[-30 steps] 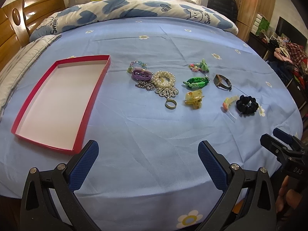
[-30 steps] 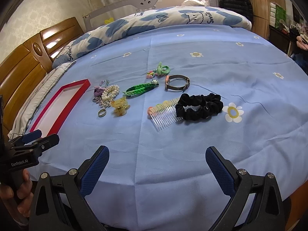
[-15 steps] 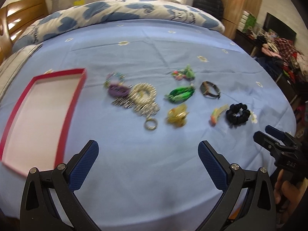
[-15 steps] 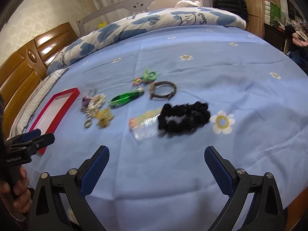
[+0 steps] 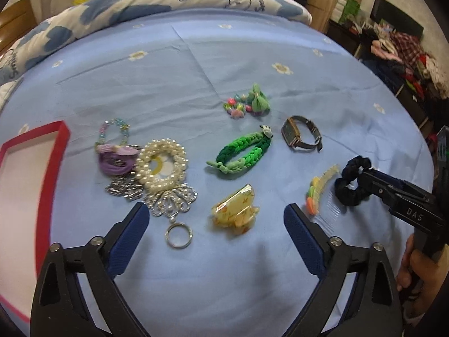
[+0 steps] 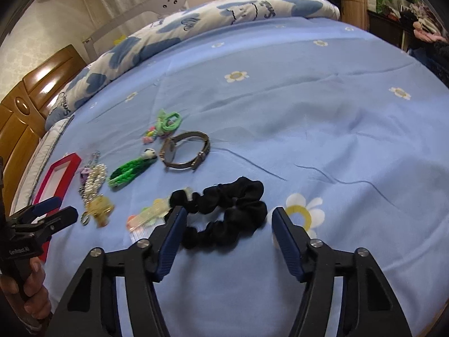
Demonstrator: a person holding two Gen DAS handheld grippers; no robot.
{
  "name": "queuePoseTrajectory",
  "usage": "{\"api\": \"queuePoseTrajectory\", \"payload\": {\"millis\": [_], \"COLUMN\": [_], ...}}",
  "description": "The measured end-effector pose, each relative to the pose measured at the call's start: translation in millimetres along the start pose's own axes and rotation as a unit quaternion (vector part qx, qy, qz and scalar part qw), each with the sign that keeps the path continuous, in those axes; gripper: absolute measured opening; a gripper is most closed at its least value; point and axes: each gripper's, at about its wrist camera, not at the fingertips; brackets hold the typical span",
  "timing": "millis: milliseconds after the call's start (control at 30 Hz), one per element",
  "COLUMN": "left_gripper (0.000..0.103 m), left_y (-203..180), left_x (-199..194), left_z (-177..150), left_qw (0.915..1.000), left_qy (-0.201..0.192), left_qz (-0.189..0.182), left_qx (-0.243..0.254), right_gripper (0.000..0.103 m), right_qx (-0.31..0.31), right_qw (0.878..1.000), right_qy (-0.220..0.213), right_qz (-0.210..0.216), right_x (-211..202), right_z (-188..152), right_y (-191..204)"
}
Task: Organize jewelry
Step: 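Grasp the yellow hair claw with the left tool while the right tool grasps the black scrunchie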
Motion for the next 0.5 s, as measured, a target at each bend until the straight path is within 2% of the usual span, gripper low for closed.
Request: {"api": "queuePoseTrajectory", "payload": {"millis": [133, 200, 233, 267, 300, 433, 500], "left_gripper": [0.082, 0.064, 0.058, 0.046, 0.037, 0.037, 0.037], "left_y": [-3, -5, -5, -6, -6, -7, -6], "left_x": [16, 22, 24, 27, 29, 26, 21], "left_z": [4, 5, 5, 4, 4, -1, -3], "left_qw": [0.9998, 0.9996, 0.9995, 0.9993, 0.9991, 0.9992, 0.9994], "left_qy": [0.018, 0.026, 0.03, 0.035, 0.039, 0.036, 0.03], "left_qz": [-0.001, -0.001, -0.001, -0.005, -0.007, -0.01, -0.017], "left_qx": [0.006, 0.01, 0.011, 0.012, 0.012, 0.011, 0.006], "right_gripper": [0.048, 0.042, 0.036, 0.028, 0.026, 0.016, 0.015], "right_qx": [0.006, 0.008, 0.01, 0.013, 0.014, 0.028, 0.032], "right_qw": [1.0, 1.0, 1.0, 1.0, 1.0, 0.999, 0.999], "right_qy": [0.018, 0.016, 0.016, 0.019, 0.018, 0.013, 0.008], "right_qz": [-0.002, 0.003, 0.007, 0.009, 0.011, 0.026, 0.031], "right_x": [14, 16, 17, 17, 17, 14, 10], "right_z": [0, 1, 2, 2, 2, 3, 4], "right_y": [-4, -5, -7, -7, -7, -13, -15]}}
Point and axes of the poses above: each gripper's, at about its wrist camera, not at the fingertips, and x roughly the way its jaws point, y to its left, z to its top, and after that the axes turned 9 degrees about x, right-handed
